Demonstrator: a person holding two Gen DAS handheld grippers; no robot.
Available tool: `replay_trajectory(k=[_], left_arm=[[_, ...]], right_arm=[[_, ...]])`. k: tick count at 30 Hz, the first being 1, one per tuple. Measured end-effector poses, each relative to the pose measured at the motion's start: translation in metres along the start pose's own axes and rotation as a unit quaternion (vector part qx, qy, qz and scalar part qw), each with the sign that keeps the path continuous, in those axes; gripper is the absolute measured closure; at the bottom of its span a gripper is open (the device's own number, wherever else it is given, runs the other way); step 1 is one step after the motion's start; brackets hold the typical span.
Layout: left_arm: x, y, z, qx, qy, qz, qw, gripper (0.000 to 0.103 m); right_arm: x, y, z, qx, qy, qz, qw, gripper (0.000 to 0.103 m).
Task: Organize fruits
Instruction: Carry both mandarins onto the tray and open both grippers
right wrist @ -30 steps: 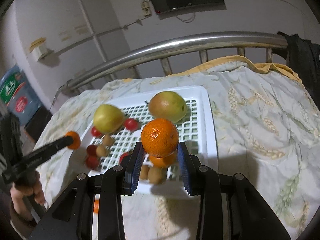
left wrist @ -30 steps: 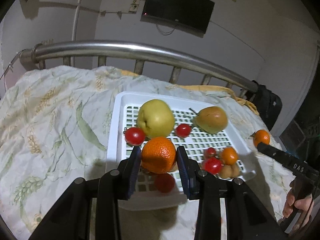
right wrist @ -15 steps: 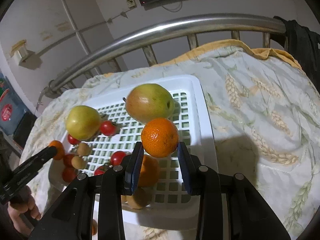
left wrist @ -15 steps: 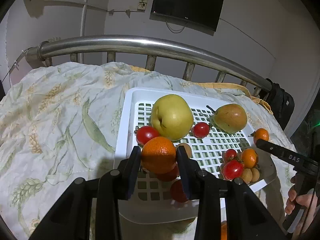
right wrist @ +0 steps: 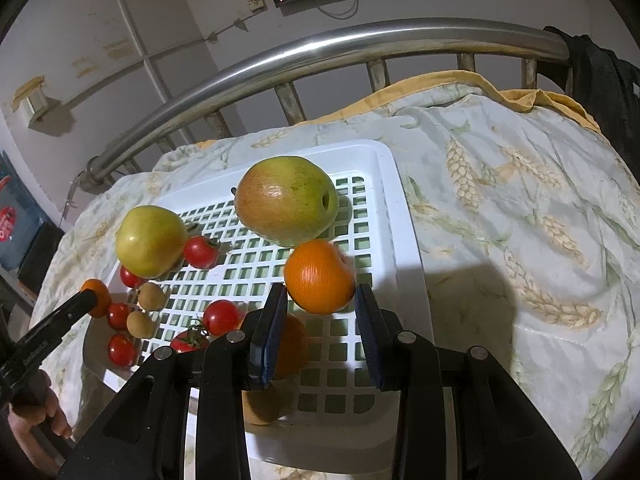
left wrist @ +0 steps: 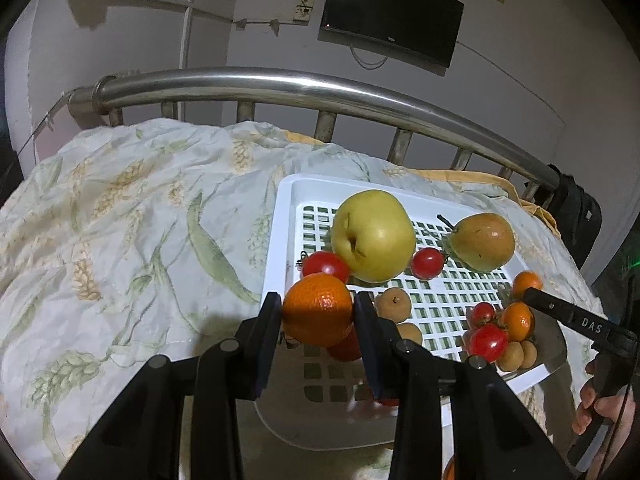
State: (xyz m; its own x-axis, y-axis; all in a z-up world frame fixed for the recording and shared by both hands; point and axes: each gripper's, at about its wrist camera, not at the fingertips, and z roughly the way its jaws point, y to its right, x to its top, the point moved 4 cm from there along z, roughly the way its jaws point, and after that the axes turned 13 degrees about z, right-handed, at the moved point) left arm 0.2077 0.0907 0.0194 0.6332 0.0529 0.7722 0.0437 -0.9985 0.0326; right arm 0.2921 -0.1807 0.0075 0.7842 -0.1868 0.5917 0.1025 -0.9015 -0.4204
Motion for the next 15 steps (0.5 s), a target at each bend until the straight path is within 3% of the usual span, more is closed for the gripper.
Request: replay_trajectory(k=[4,6,8,10,15], left_arm=[[-0.001,-0.003,-0.001,-0.002,-0.004,-0.007,1.0,0.063],[-0.002,0.0,-0.001,0.004,-0.005,0.003,1.0,0.063],[-0.003,0.004,0.0,0.001,-0.012,0.013,0.9998,0.06],[-0.005,0.006,0.004,-0.014,-0.022,0.011,0.9996,0.046],[-0.002,0.011,-0.003,-0.027,-0.012,0.015,0.9995,0.029]], right_arm=[[0.0,-0.001,-0.003,0.004,0.004,-0.001,1.0,0.069],[0.0,-0.001,-0.004,0.008,0.005,-0.001,1.0,0.064],[0.0,-0.001,-0.009,0.013,0.008,0.007,1.0,0.041],[0.002,-0.001,-0.017,0.019,0.022,0.013,1.0,0.026],[0.006,-0.005,-0.034,0.031,0.043,0.017,0.998,0.022]])
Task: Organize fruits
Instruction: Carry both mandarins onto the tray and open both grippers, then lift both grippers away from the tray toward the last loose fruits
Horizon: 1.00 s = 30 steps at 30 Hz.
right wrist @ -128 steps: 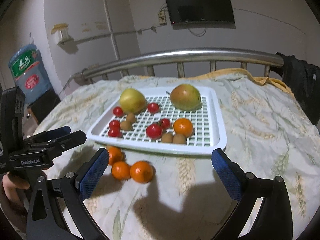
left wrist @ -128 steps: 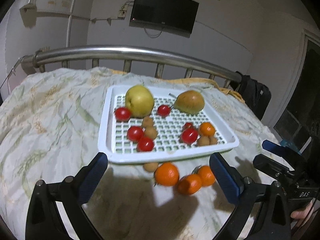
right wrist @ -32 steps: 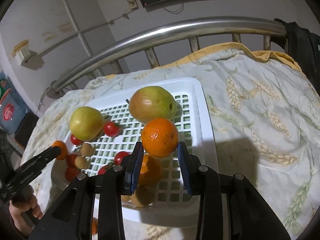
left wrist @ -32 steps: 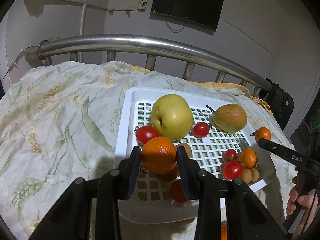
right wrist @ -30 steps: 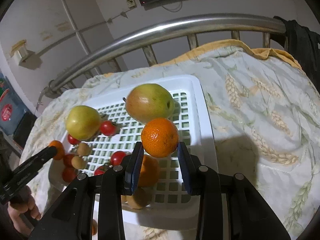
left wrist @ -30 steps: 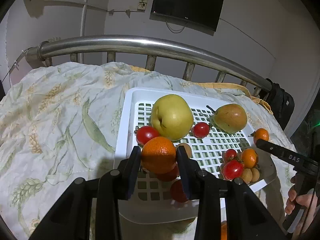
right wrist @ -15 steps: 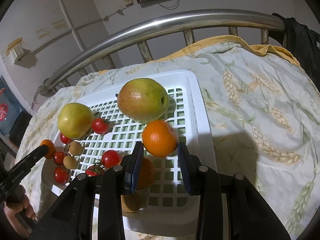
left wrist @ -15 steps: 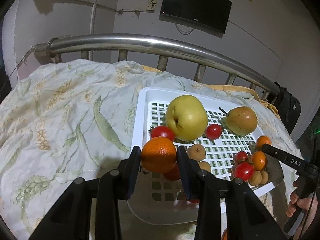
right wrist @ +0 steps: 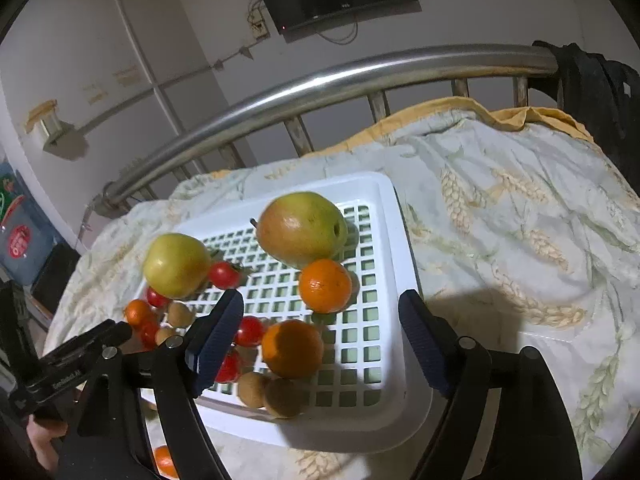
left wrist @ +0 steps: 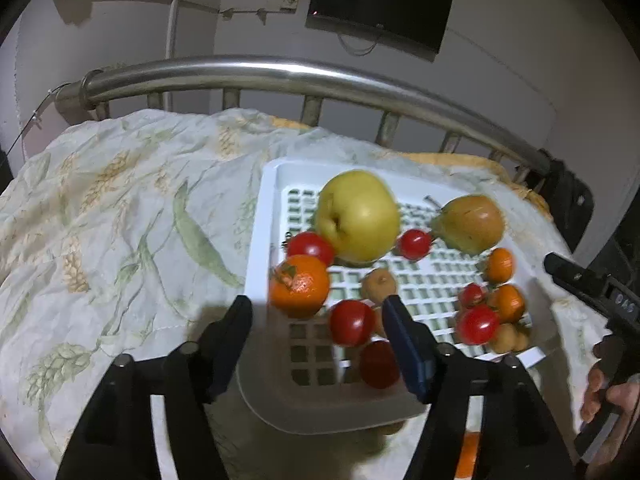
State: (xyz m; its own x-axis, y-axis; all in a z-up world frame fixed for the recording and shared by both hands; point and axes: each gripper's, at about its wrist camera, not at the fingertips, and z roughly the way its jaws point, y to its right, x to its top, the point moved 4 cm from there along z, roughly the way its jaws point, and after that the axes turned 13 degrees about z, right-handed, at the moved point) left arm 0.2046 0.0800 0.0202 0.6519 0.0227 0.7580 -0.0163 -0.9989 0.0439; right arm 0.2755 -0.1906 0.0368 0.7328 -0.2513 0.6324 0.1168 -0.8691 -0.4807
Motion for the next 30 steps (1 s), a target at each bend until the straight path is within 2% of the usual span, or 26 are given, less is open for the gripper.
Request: replay_trajectory(k=[4,7,14,17,22,25,30], left_arm=[[0.014,0.002,-0.03,-0.007,0.046,-0.004,0.9989,0.013],[0.025,0.004,-0.056,-0.003,0.083,-0.004,0.9965,0.006],[0.043,0.017,-0.118,-0.004,0.158,0.015,0.9872,0.0],[0.046,0.024,-0.136,-0.013,0.179,0.02,0.9835,0.0],[0.041,0.039,-0.15,-0.025,0.192,0.029,0.9806,0.0],[0.028,0.047,-0.139,-0.023,0.163,0.044,0.9854,0.0],[0.009,0.052,-0.122,-0.03,0.123,0.049,0.9908,0.0]], right_arm=[[0.002,-0.01,-0.015,0.008,0.013,-0.004,1.0,0.022],[0.005,-0.022,-0.033,0.018,0.033,-0.014,0.999,0.02],[0.005,-0.064,-0.089,0.057,0.09,-0.056,0.993,0.012],[0.003,-0.078,-0.113,0.071,0.115,-0.07,0.988,0.003],[-0.004,-0.094,-0.151,0.095,0.153,-0.087,0.98,0.0],[-0.014,-0.093,-0.159,0.093,0.159,-0.093,0.979,0.0],[-0.032,-0.085,-0.147,0.08,0.132,-0.104,0.983,0.0]])
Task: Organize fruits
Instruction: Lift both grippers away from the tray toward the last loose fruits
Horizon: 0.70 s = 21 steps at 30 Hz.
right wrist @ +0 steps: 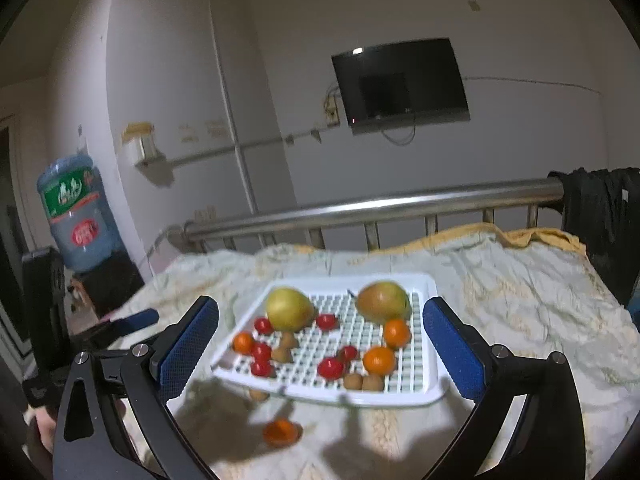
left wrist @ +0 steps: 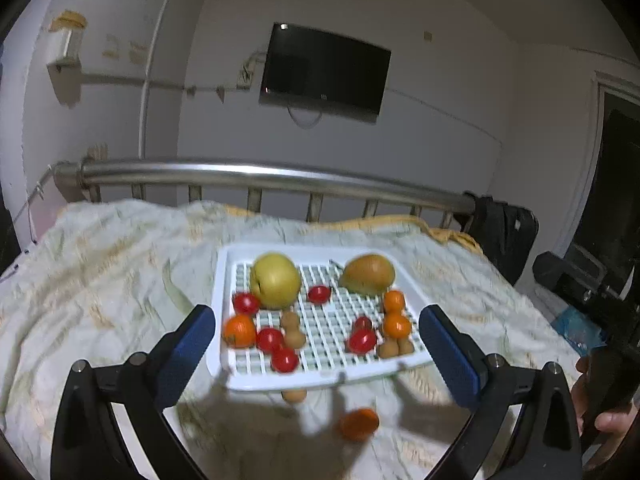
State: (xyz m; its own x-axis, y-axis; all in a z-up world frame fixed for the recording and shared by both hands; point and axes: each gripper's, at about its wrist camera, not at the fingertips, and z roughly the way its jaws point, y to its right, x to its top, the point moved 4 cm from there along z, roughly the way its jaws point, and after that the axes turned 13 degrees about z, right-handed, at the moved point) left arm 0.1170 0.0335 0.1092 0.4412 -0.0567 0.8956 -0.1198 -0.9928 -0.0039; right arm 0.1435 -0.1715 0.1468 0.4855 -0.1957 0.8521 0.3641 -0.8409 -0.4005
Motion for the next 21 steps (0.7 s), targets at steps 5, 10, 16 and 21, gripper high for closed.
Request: replay_trajectory(k=[5,10,16,21], left_arm=[[-0.024,-0.002,0.007,0.002,-0.028,-0.001,0.9996,0.0],[-0.05,-0.012,0.027,-0.016,-0.076,-0.028,0.9966,0.0],[-0.07,-0.012,0.048,-0.022,-0.12,-0.033,0.9919,0.0],[-0.079,-0.01,0.06,-0.022,-0.14,-0.026,0.9896,0.0]], right_arm=[[-0.026,0.005,0.011,-0.003,-0.037,-0.007,0.999,0.0],[-0.059,0.01,0.024,-0.008,-0.081,-0.021,0.997,0.0],[-0.094,0.011,0.041,-0.012,-0.142,-0.044,0.989,0.0],[-0.114,0.01,0.056,-0.016,-0.182,-0.058,0.982,0.003]])
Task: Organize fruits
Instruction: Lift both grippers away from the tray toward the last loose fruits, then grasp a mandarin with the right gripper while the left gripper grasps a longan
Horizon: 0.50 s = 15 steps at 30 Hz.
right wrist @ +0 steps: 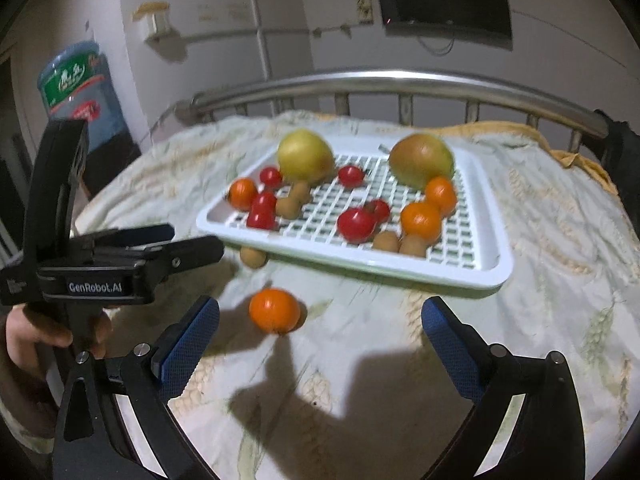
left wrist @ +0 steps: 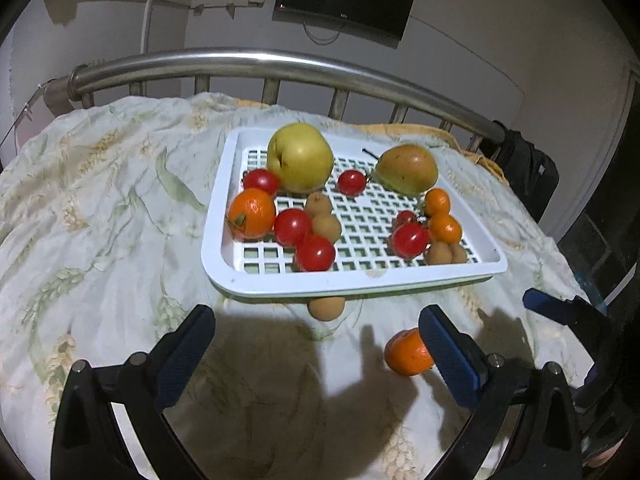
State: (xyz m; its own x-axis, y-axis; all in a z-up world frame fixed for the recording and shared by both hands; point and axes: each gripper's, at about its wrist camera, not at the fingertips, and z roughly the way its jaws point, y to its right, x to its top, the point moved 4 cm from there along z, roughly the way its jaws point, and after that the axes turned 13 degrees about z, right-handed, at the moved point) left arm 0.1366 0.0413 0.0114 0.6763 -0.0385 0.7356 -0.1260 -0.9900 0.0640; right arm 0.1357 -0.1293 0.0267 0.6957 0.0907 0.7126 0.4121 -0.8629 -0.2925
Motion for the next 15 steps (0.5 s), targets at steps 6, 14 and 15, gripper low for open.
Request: replay_trajectory(k=[6,14,15], left_arm=[[-0.005,-0.005,0.013,-0.004,-0.018,-0.009,0.9998,0.001],[-0.003,0.002,0.029,-0.012,-0.038,0.004,0.9992,0.014],[-0.003,0.003,0.032,-0.012,-0.041,0.006,0.9991,0.017]], right_arm=[[-0.014,-0.006,0.024,-0.004,-0.045,-0.016,0.999,0.017],[-0.018,-0.019,0.04,-0.004,-0.062,-0.043,0.997,0.028],[-0.017,-0.02,0.042,-0.004,-0.064,-0.046,0.997,0.029]])
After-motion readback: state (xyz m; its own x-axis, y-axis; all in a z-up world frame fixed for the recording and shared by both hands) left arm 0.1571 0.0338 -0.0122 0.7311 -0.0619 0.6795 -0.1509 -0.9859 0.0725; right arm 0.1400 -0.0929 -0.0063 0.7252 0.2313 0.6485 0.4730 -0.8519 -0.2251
